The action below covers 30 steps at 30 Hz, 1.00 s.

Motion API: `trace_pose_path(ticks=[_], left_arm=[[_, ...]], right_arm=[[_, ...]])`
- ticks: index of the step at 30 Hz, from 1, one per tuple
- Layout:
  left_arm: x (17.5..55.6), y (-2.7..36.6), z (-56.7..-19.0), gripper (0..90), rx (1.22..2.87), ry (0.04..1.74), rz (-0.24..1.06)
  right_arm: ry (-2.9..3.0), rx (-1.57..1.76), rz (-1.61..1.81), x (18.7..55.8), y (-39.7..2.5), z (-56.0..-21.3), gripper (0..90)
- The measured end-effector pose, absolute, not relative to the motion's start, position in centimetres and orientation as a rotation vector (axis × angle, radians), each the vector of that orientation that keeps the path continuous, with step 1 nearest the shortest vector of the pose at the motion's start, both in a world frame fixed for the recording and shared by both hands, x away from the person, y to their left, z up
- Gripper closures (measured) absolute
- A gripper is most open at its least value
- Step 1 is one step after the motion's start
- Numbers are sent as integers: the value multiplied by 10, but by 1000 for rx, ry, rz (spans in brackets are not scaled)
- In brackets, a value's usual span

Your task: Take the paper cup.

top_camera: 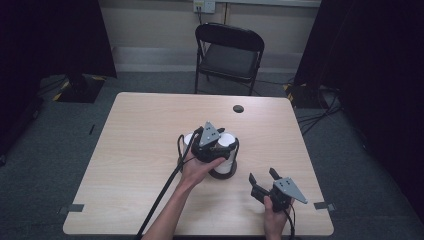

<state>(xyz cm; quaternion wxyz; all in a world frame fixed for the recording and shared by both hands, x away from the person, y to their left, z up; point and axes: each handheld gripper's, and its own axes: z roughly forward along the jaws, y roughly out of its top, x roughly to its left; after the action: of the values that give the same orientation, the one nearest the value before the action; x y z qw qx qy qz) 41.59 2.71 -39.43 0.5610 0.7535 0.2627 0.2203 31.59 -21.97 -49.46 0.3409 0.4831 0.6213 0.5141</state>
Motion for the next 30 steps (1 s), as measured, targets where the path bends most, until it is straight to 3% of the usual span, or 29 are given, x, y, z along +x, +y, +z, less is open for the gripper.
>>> trace_pose_path(ticks=[30], left_arm=[[409, 40, -375, 361, 1673, 625, 528]], right_arm=[[1627, 1255, 1336, 316, -219, -495, 203]])
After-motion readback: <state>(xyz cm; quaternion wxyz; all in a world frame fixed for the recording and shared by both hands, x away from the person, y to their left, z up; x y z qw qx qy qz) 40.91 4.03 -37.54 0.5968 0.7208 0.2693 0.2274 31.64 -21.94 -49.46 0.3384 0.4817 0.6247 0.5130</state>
